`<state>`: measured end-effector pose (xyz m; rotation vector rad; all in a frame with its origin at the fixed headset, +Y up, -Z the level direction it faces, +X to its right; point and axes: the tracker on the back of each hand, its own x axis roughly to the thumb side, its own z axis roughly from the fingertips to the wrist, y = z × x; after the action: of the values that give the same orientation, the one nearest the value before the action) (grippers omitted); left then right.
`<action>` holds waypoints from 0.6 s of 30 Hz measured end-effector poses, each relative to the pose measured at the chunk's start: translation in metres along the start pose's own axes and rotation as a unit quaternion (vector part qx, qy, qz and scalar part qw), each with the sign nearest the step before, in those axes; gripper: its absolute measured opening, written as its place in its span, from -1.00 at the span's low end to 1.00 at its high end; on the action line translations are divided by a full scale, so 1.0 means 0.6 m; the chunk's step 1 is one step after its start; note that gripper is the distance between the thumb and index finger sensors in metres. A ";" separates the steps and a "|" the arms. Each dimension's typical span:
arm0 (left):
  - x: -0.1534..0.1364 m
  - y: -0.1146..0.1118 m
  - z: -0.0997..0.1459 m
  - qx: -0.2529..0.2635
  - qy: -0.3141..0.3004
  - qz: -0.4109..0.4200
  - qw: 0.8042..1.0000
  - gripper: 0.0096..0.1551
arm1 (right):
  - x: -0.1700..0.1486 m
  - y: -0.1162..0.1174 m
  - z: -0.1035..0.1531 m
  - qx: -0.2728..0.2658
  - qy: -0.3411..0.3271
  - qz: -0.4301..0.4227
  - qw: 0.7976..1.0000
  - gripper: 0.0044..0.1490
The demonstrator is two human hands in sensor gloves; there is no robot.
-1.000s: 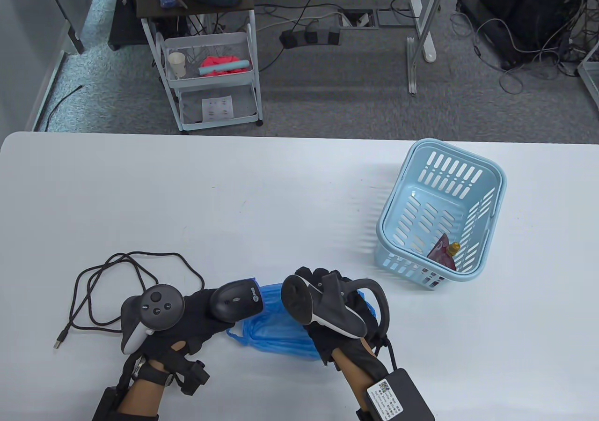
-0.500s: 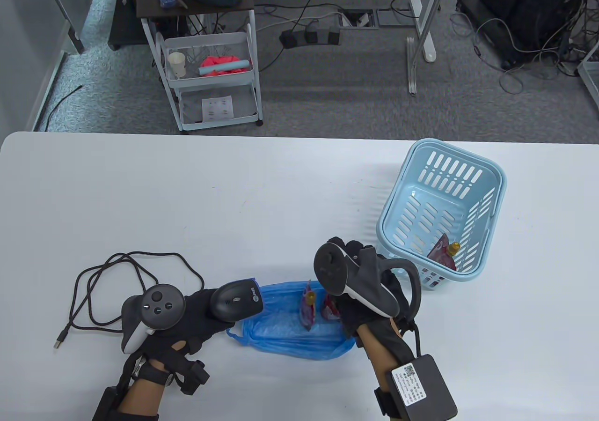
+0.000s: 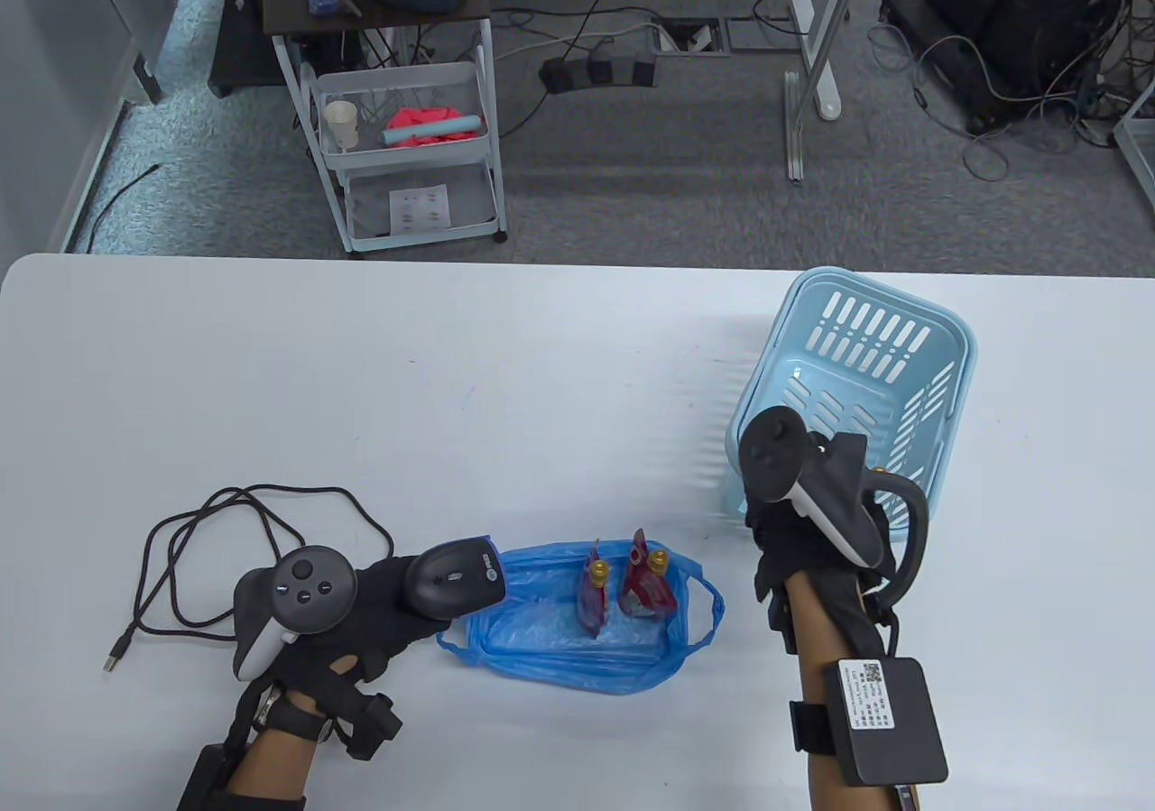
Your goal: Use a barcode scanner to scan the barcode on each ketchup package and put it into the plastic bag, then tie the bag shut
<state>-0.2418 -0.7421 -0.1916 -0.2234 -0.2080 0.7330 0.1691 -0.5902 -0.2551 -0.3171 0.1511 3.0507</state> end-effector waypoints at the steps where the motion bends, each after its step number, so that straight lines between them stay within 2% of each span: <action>1: 0.000 0.000 0.000 -0.001 0.000 -0.001 1.000 -0.46 | -0.012 -0.001 -0.005 0.005 0.014 -0.001 1.000 -0.27; 10: -0.001 0.001 0.000 -0.001 0.002 -0.001 1.000 -0.46 | -0.101 0.006 -0.040 0.026 0.114 -0.027 0.993 -0.26; 18: -0.001 0.001 -0.001 -0.002 0.006 -0.004 1.000 -0.46 | -0.121 0.035 -0.063 0.055 0.135 -0.033 0.989 -0.25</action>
<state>-0.2423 -0.7424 -0.1922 -0.2302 -0.1984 0.7231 0.2458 -0.6195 -0.2748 -0.7092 0.3168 2.9062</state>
